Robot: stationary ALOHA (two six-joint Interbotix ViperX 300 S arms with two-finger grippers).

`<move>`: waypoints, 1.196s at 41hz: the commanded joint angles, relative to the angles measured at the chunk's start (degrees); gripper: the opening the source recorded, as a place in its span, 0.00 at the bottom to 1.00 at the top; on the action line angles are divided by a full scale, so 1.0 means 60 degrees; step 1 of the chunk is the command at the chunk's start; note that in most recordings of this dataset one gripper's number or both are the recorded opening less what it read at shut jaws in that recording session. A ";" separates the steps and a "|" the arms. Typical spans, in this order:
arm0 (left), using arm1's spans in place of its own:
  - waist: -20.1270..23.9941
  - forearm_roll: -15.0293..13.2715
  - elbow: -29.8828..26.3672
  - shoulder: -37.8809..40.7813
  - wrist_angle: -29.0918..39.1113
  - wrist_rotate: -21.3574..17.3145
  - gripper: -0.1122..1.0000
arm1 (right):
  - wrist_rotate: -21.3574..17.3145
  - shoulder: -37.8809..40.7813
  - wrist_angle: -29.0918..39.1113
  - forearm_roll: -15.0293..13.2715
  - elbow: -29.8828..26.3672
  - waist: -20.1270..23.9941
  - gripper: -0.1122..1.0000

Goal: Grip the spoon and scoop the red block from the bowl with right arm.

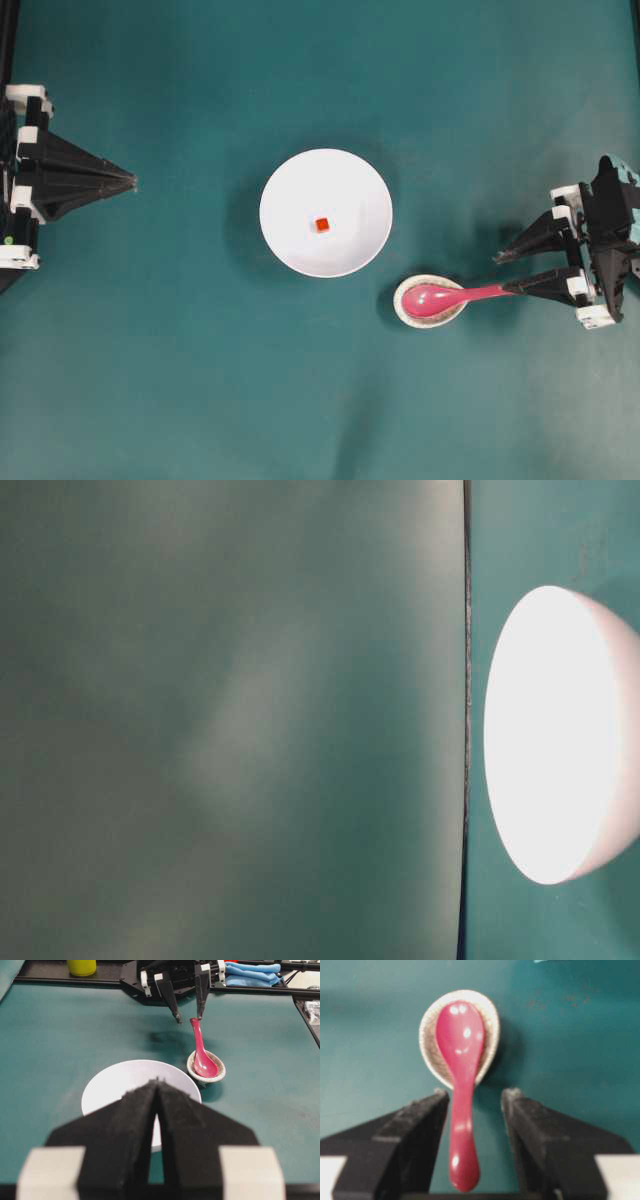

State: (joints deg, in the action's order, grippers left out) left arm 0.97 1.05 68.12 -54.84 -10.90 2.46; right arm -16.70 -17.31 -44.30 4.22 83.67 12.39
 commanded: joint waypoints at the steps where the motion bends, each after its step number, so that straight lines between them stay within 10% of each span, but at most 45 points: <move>1: -0.0015 0.0000 -0.0103 0.0073 -0.0103 0.0000 0.10 | 0.0044 0.0190 -0.0322 0.0117 -0.0044 0.0249 0.58; 49: -0.0015 0.0000 -0.0044 0.0073 0.0088 -0.0073 0.10 | 0.1450 0.1289 -0.0542 0.0293 -0.0117 0.0718 0.42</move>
State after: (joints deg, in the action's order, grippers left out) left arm 0.97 0.97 68.47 -54.84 -10.11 2.11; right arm -8.09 -9.67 -47.37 5.80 83.76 16.44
